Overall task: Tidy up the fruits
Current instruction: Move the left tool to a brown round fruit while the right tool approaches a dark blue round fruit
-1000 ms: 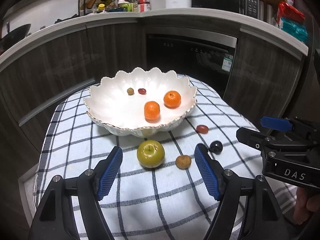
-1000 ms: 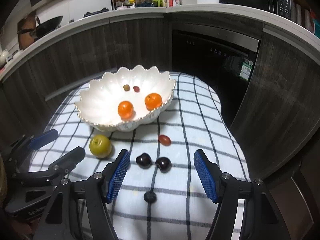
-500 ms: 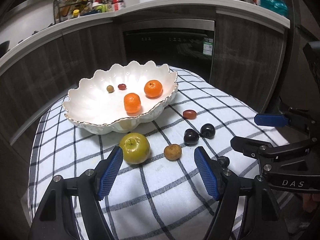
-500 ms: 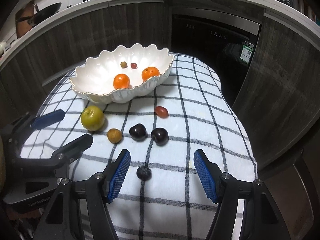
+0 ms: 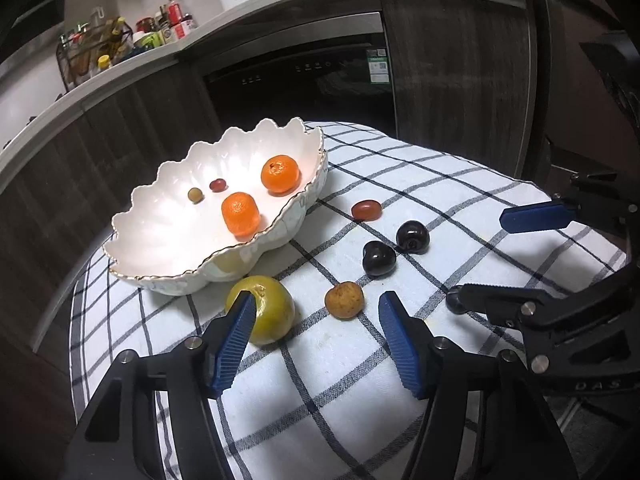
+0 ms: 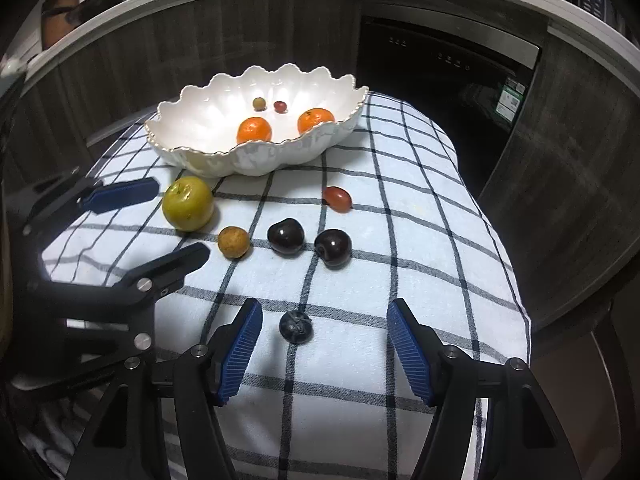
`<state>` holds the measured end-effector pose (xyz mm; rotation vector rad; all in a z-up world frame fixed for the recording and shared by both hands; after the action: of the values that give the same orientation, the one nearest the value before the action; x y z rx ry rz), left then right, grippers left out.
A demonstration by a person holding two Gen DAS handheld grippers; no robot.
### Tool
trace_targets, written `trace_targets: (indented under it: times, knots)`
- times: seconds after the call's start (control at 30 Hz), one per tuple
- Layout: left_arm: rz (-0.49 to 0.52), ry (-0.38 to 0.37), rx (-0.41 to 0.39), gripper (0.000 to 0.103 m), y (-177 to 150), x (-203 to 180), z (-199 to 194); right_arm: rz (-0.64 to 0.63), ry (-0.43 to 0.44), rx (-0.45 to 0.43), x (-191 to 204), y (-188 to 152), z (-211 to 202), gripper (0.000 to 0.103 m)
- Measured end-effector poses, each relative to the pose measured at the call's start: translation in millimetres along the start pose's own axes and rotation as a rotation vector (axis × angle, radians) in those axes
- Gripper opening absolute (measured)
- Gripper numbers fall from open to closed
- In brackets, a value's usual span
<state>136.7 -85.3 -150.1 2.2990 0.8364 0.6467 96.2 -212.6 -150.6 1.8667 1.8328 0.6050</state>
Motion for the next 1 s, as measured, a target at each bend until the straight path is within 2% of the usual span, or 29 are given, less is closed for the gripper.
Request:
trace_targets:
  times: [0.17, 0.33, 0.53, 0.6, 0.73, 0.87, 1.0]
  knots:
    - [0.004, -0.041, 0.005, 0.063, 1, 1, 8, -0.011, 0.011, 0.014, 3, -2, 6, 0.065]
    - [0.014, -0.070, 0.028, 0.063, 1, -1, 20, -0.019, 0.035, 0.038, 5, -4, 14, 0.054]
    - [0.031, -0.071, 0.020, 0.062, 4, -5, 23, -0.009, 0.062, 0.068, 5, -6, 24, 0.046]
    - [0.027, -0.081, 0.027, 0.057, 5, -6, 24, 0.003, 0.066, 0.067, 3, -6, 24, 0.044]
    - [0.022, -0.089, 0.042, 0.055, 5, -8, 29, 0.021, 0.074, 0.066, -1, -5, 25, 0.043]
    - [0.013, -0.091, 0.062, 0.055, 3, -8, 35, 0.021, 0.089, 0.080, 0, -7, 28, 0.039]
    - [0.013, -0.078, 0.079, 0.051, 4, -9, 41, 0.009, 0.100, 0.079, 4, -7, 29, 0.037]
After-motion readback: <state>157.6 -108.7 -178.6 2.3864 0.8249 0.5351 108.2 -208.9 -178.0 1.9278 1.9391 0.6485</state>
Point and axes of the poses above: each gripper's, at about its wrist camera, not at the fingertips, and z roughly the way its jaws point, x to its left, y to its top, the point moved 1 cm from there along z, roughly the way its jaws point, and after that the axes turned 5 degrees about z, right-handed, at the moved point
